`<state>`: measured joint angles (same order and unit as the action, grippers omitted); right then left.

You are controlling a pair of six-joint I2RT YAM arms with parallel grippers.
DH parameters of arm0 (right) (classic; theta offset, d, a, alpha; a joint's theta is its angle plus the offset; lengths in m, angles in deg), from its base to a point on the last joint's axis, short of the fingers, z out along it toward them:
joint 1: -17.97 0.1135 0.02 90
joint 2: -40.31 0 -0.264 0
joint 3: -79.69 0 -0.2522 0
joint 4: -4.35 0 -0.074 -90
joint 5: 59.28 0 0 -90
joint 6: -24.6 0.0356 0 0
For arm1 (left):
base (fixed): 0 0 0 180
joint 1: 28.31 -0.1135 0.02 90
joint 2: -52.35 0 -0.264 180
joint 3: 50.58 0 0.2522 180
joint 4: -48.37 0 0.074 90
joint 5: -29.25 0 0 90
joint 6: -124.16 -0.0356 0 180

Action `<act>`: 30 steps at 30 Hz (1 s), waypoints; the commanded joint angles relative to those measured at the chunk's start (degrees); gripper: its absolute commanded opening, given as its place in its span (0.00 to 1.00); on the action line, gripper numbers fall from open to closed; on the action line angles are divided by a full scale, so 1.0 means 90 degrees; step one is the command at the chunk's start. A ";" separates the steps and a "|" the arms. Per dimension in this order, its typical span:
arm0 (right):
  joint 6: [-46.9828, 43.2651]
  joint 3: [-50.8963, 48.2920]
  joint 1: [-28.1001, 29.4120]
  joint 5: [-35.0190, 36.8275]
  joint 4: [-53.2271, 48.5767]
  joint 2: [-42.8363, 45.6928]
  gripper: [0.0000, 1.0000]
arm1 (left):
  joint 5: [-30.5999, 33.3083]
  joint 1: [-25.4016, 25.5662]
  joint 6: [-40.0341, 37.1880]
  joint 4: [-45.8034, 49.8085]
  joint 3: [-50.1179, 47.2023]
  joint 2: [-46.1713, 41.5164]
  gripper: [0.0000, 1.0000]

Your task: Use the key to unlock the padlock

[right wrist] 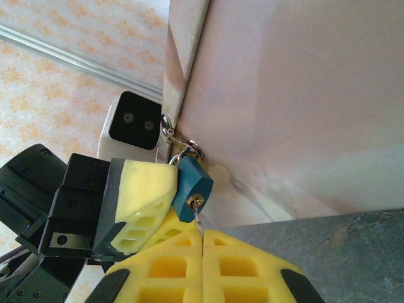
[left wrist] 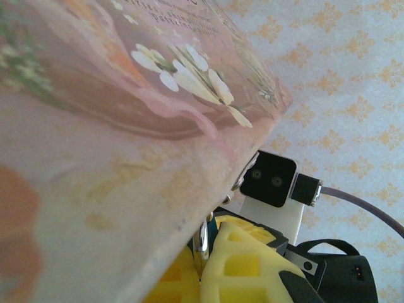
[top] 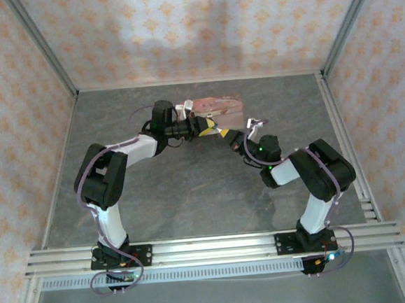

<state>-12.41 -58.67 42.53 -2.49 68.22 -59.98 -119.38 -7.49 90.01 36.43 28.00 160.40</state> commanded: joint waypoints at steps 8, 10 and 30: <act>0.0532 0.0358 0.0041 -0.0058 0.0330 0.0098 0.00 | -0.0399 0.0031 0.0296 -0.0789 -0.0161 -0.0002 0.00; 0.0903 0.0495 0.0043 -0.0106 0.0329 0.0018 0.00 | -0.0399 0.0026 0.0326 -0.0862 -0.0178 -0.0007 0.00; 0.0450 0.0745 0.0083 -0.0382 0.0330 -0.0868 0.00 | -0.0594 0.0040 0.0649 -0.1507 -0.0186 -0.0084 0.00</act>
<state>-4.67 -53.45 42.70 -4.55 69.09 -67.04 -119.36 -8.73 94.78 28.17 26.32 160.40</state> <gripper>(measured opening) 0.045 0.069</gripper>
